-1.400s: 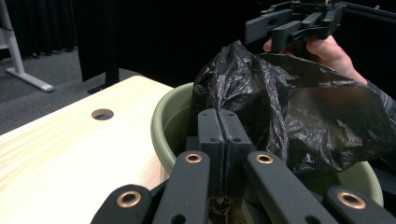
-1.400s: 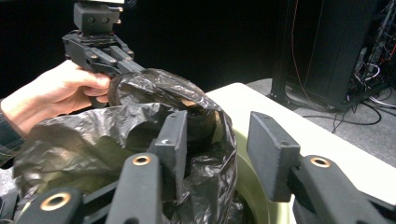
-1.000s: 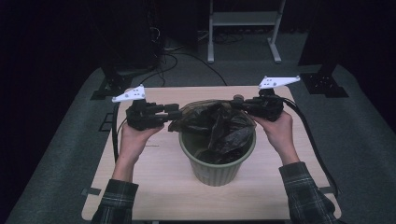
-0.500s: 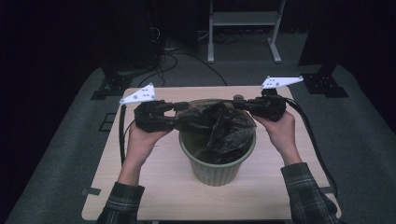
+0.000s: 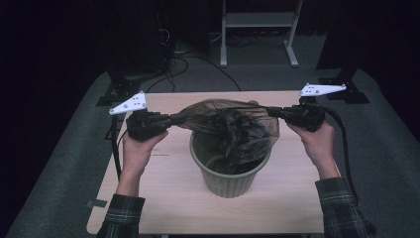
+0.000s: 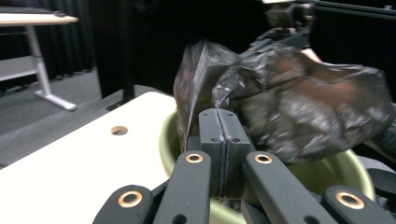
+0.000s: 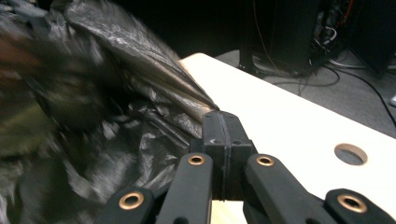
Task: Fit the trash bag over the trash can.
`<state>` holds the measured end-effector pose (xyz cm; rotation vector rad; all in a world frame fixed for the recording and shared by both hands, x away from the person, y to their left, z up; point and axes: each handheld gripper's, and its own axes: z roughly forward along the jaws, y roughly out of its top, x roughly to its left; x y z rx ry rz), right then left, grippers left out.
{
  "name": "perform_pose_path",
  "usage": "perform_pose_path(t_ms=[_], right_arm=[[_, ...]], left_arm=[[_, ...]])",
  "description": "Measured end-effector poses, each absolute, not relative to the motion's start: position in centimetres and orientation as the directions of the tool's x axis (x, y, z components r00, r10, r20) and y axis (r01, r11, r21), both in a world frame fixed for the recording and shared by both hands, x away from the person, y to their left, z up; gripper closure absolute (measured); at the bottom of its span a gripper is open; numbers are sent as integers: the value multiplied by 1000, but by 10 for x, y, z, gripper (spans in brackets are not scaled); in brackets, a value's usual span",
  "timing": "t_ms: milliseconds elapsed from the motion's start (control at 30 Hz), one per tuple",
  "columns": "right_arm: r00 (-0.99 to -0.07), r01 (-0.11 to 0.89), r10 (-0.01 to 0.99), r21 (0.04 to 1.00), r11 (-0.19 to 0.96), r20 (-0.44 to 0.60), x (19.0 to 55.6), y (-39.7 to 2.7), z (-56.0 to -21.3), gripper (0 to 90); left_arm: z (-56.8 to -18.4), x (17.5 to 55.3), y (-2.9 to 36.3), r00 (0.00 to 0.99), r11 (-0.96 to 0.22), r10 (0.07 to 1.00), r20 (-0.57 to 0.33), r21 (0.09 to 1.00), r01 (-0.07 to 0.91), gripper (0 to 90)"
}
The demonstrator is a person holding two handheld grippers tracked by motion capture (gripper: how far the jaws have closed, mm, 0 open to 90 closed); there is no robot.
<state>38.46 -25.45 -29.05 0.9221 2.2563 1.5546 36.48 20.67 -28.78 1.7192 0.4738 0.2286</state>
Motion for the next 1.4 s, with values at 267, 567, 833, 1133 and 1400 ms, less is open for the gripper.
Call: perform_pose_path(t_ms=[267, 567, 833, 1133, 1400], right_arm=[[-760, 369, 631, 902, 225, 154, 385, -258, -299, 825], [-771, 354, 618, 910, 218, 152, 385, -253, -292, 739], [-775, 355, 613, 909, 221, 153, 386, -246, -296, 738], [-775, 350, 614, 910, 221, 149, 386, -247, -295, 758], [-769, 343, 626, 909, 236, 128, 382, -251, -295, 887]], left_arm=[[-297, 368, 220, 873, -67, 460, -160, 975, 214, 633], [-268, 349, 180, 929, -88, 359, -90, 988, 130, 461], [-270, 353, 133, 944, -166, 326, -55, 979, 115, 384], [-277, 359, 110, 937, -225, 348, -24, 968, 109, 525], [-276, 351, 124, 948, -233, 318, -18, 968, 96, 897]])
